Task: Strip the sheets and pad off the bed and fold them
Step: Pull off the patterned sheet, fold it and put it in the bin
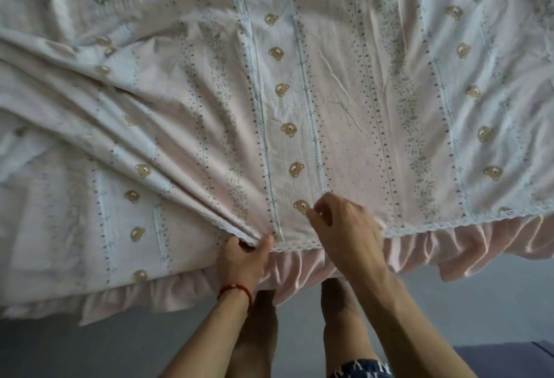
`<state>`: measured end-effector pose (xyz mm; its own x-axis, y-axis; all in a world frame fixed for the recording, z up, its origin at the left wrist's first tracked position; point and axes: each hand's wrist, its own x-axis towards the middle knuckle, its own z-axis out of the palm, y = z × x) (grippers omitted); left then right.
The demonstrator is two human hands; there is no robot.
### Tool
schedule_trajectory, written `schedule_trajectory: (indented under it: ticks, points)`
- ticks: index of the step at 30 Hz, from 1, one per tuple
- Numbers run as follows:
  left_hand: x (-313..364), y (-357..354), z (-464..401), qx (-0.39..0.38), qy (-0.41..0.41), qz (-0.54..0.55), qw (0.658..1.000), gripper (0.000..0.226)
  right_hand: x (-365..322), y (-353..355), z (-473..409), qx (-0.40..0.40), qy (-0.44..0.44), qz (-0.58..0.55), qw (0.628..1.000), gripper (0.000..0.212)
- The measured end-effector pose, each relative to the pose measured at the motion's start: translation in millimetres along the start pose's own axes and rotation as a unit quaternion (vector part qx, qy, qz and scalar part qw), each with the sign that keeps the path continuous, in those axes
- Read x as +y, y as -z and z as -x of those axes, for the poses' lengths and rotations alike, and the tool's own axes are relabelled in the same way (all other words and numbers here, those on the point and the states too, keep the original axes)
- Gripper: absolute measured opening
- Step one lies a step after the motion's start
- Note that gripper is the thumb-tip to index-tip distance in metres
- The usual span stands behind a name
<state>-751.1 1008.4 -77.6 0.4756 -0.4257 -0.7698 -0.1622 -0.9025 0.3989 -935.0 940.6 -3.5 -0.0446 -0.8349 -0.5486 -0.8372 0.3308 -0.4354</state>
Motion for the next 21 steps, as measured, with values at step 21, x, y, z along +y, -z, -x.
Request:
schedule_trajectory:
  ticks: [21]
  points:
    - [54, 260, -188, -0.009, -0.087, -0.406, 0.910, 0.096, -139, -127, -109, -0.090, 0.078, 0.228, 0.966, 0.077]
